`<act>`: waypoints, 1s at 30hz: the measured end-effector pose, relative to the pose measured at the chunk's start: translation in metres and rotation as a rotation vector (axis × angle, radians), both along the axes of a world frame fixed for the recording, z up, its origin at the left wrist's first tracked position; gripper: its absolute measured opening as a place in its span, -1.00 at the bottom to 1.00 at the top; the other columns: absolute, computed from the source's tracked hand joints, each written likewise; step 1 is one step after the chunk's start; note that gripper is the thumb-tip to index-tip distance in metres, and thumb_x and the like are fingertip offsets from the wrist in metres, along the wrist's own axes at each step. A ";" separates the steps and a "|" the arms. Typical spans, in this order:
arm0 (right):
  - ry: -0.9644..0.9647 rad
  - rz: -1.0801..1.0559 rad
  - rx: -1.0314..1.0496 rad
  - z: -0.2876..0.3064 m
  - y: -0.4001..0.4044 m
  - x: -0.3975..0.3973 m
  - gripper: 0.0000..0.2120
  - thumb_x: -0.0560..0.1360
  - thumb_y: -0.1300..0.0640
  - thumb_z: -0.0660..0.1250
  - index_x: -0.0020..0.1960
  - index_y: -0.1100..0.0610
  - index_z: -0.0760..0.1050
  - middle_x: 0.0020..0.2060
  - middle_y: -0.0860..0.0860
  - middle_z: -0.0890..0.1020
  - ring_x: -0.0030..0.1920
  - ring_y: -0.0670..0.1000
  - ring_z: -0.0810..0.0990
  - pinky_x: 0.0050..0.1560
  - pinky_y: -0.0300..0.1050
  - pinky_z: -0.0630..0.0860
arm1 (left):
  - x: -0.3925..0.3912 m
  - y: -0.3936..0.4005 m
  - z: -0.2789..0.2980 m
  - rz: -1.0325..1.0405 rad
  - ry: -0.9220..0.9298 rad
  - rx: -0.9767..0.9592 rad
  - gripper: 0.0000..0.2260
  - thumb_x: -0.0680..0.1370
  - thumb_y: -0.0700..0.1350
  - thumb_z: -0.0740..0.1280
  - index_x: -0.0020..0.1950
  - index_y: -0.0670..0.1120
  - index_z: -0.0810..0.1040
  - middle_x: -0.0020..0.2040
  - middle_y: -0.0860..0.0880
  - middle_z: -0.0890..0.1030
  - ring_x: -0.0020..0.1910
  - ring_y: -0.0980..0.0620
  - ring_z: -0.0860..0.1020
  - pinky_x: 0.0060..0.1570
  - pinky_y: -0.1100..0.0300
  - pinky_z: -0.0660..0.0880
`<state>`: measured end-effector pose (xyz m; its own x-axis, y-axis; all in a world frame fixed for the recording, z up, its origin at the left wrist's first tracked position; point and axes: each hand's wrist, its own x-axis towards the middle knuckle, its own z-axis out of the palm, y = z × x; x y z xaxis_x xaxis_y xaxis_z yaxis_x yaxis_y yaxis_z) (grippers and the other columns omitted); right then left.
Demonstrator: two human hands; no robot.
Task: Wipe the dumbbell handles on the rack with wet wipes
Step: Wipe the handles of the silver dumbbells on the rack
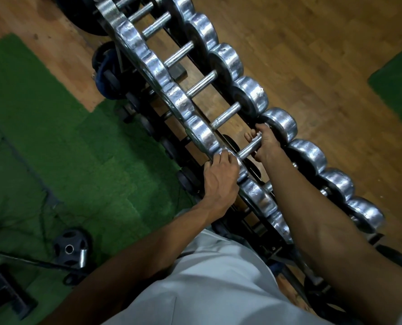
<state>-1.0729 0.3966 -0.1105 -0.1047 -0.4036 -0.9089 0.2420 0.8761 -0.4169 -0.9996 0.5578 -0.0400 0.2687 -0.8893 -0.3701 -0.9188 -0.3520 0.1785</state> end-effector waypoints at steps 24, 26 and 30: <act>0.213 -0.043 -0.380 0.007 0.071 -0.076 -0.77 0.49 0.20 0.56 0.03 0.33 0.64 -0.10 0.23 0.73 -0.21 0.18 0.76 -0.29 -0.08 0.66 | -0.024 -0.002 0.008 0.070 -0.033 -0.061 -0.50 0.51 0.11 0.46 0.33 -0.15 0.52 0.30 -0.15 0.50 0.30 -0.15 0.44 0.23 -0.07 0.43; 0.180 0.034 -0.444 0.013 0.080 -0.083 -0.81 0.51 0.18 0.55 0.02 0.29 0.64 -0.11 0.19 0.74 -0.18 0.15 0.76 -0.23 -0.03 0.69 | -0.032 0.001 0.010 0.066 -0.005 -0.131 -0.55 0.50 0.15 0.46 0.25 -0.10 0.56 0.29 -0.13 0.50 0.30 -0.14 0.43 0.24 -0.09 0.44; 0.045 0.276 -0.603 0.023 0.095 -0.098 -0.91 0.58 0.18 0.45 0.06 0.19 0.64 -0.14 0.09 0.71 -0.11 0.06 0.72 -0.07 0.00 0.68 | -0.050 0.006 0.014 0.019 0.153 -0.158 -0.55 0.47 0.19 0.49 0.17 -0.09 0.55 0.15 -0.10 0.55 0.18 -0.12 0.52 0.11 -0.04 0.50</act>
<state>-1.1707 0.4911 -0.0879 0.0426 -0.8574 -0.5128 0.0131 0.5137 -0.8579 -1.0500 0.5640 -0.0257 0.2375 -0.9347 -0.2644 -0.8701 -0.3257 0.3698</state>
